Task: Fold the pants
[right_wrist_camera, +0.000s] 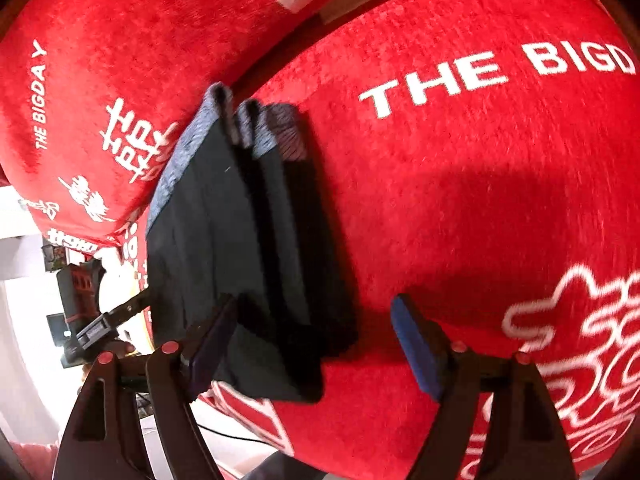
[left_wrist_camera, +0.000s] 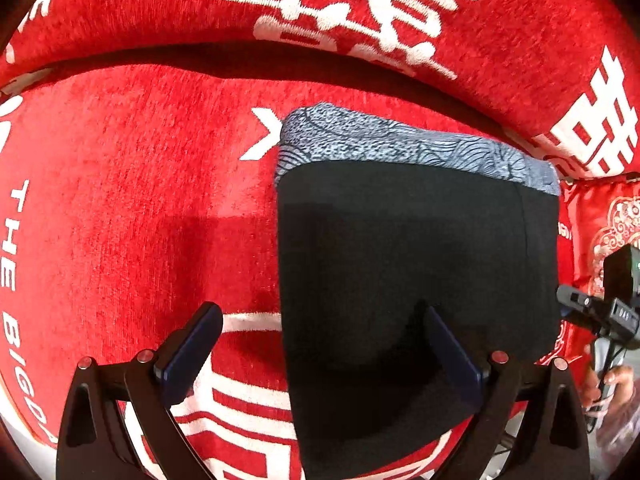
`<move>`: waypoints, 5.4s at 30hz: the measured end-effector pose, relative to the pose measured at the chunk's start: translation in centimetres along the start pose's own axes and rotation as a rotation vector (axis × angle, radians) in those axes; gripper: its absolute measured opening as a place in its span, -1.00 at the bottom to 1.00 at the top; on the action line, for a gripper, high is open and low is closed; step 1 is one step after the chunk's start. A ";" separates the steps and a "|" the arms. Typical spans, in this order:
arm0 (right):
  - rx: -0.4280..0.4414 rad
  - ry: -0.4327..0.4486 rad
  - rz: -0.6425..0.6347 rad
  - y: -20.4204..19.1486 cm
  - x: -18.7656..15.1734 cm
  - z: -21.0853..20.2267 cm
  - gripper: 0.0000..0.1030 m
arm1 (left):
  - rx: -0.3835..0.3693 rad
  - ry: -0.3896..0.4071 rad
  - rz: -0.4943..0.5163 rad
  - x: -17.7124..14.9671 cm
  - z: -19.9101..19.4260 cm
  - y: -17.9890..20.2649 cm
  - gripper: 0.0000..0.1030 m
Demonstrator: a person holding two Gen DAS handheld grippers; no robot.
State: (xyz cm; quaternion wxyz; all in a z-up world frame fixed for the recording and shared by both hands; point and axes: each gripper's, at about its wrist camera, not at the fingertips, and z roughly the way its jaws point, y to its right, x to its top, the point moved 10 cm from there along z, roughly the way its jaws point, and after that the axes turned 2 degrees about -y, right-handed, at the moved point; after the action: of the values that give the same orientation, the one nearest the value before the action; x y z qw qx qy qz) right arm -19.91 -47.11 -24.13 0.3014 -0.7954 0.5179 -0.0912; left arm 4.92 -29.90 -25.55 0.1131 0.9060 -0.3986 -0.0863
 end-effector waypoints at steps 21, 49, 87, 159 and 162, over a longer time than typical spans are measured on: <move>0.275 -0.143 -0.122 -3.4 3.5 3.7 0.61 | -0.246 -0.020 -0.037 2.0 3.1 1.9 0.98; 0.339 -0.160 -0.079 -6.0 -2.6 -2.8 -0.03 | -0.153 0.139 0.052 -3.5 -7.5 6.9 0.35; -0.349 0.060 -0.190 -4.4 -12.5 -0.6 -0.53 | 0.200 0.138 0.220 -13.2 -4.3 1.6 0.64; -0.650 0.096 -0.233 -16.0 -21.9 -8.2 0.79 | 0.363 0.119 0.229 -20.5 -19.3 4.6 1.00; -0.648 0.096 -0.232 -16.0 -21.9 -8.2 0.79 | 0.363 0.123 0.228 -20.5 -19.4 4.6 1.00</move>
State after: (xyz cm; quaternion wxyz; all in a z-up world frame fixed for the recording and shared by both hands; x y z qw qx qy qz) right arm -21.12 -26.49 -4.75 -0.0042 -0.8981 0.4398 0.0069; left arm -7.20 -15.11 -4.37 -0.0186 0.8640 -0.5000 0.0559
